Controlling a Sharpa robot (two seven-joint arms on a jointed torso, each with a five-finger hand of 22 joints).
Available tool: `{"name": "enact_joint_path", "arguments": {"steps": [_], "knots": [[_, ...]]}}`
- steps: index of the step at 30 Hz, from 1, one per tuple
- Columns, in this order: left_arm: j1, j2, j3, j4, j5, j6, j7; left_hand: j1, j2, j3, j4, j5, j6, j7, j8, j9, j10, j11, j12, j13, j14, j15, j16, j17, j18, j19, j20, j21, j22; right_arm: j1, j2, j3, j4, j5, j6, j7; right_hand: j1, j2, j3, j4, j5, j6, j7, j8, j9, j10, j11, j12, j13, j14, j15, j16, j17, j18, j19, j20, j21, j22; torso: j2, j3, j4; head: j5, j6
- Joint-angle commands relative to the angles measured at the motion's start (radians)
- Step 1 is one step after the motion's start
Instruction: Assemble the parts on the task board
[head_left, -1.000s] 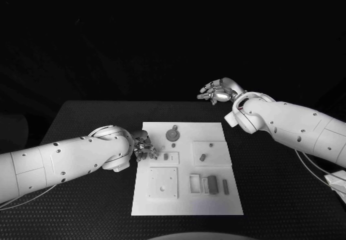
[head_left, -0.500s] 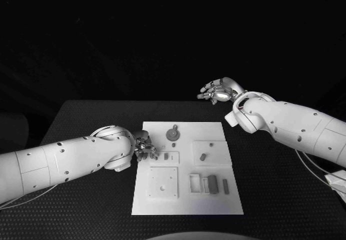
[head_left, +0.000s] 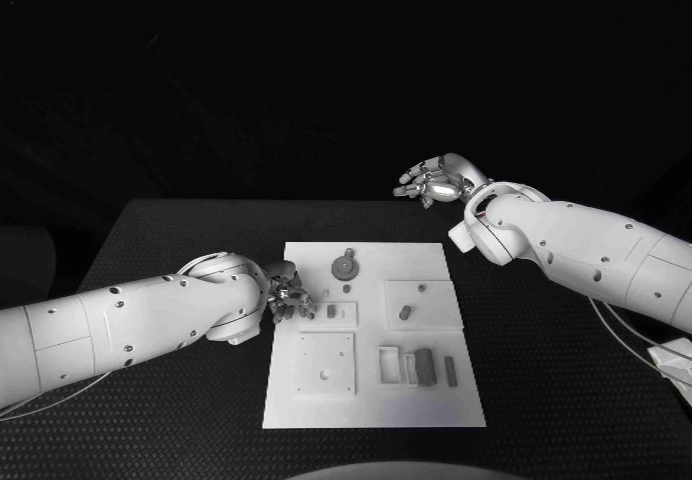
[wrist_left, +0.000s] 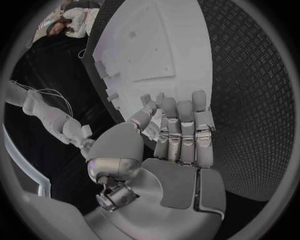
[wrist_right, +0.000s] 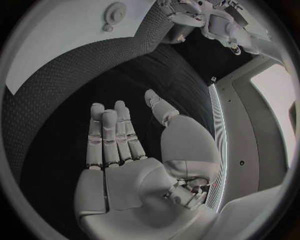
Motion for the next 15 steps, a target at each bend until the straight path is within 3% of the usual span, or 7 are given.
{"name": "enact_joint_path", "arguments": {"steps": [1,15], "knots": [[-0.002,-0.004,-0.001,0.009,0.000,-0.018,0.012,0.013,0.003,0.008,-0.002,0.003,0.009,-0.001,0.003,0.000,0.025,-0.020,-0.003,0.001,0.007,-0.003,0.007,-0.001,0.005,0.009,0.000,0.005,0.009,-0.002,-0.001,0.000,0.001,-0.001,0.012,0.006,-0.007,0.000,-0.007,0.000,0.004,0.002,0.007,-0.002,-0.002,-0.002,0.003,0.005,-0.002,0.001,-0.008,-0.003,-0.002,0.014,-0.001,0.005,-0.005,0.000,0.000,-0.0004,0.0003,-0.002,-0.003],[-0.002,-0.032,-0.001,0.024,0.026,-0.061,0.081,0.022,-0.001,0.013,-0.001,0.006,0.013,-0.002,0.003,0.000,0.029,-0.021,-0.003,0.003,0.010,-0.002,0.007,-0.002,0.005,0.011,0.000,0.005,0.010,-0.002,-0.004,0.000,-0.001,-0.001,0.012,0.007,-0.010,0.002,-0.007,0.002,0.004,0.002,0.007,-0.002,-0.002,-0.003,0.003,0.006,-0.004,0.001,-0.008,-0.003,-0.002,0.014,-0.001,0.005,-0.005,0.000,-0.001,-0.0009,0.0023,-0.013,-0.007]]}}
